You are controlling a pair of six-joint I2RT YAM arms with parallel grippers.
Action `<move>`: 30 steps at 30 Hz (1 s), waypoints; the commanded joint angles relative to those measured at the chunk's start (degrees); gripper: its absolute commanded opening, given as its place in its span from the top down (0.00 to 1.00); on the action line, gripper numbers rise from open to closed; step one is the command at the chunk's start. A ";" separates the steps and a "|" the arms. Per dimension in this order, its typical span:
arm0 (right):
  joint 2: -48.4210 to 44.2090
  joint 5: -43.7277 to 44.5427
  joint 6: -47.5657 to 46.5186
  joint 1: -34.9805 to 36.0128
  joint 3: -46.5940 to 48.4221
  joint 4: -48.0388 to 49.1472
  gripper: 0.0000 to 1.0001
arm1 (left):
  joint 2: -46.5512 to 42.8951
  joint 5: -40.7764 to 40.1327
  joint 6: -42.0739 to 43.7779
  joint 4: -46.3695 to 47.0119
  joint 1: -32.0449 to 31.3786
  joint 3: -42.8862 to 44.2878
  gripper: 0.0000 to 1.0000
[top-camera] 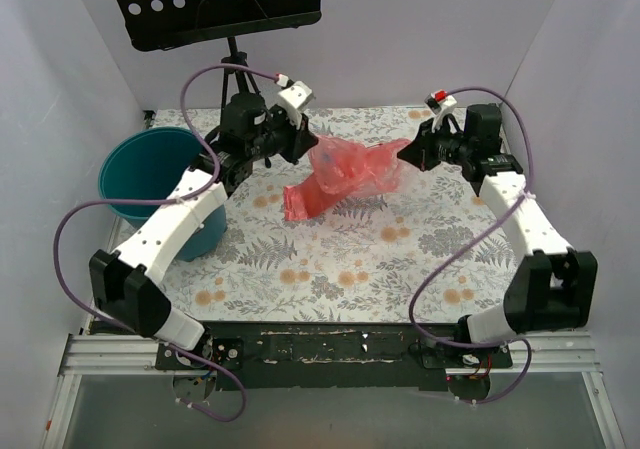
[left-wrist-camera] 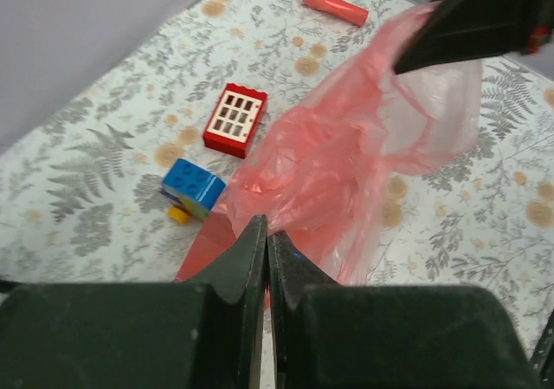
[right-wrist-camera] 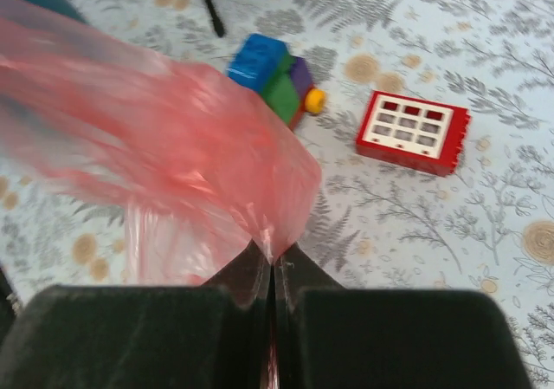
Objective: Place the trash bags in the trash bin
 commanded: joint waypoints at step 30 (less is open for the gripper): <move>-14.14 28.31 -15.07 -3.84 36.53 16.02 0.99 | 20.48 0.94 20.00 58.16 -13.19 39.20 1.00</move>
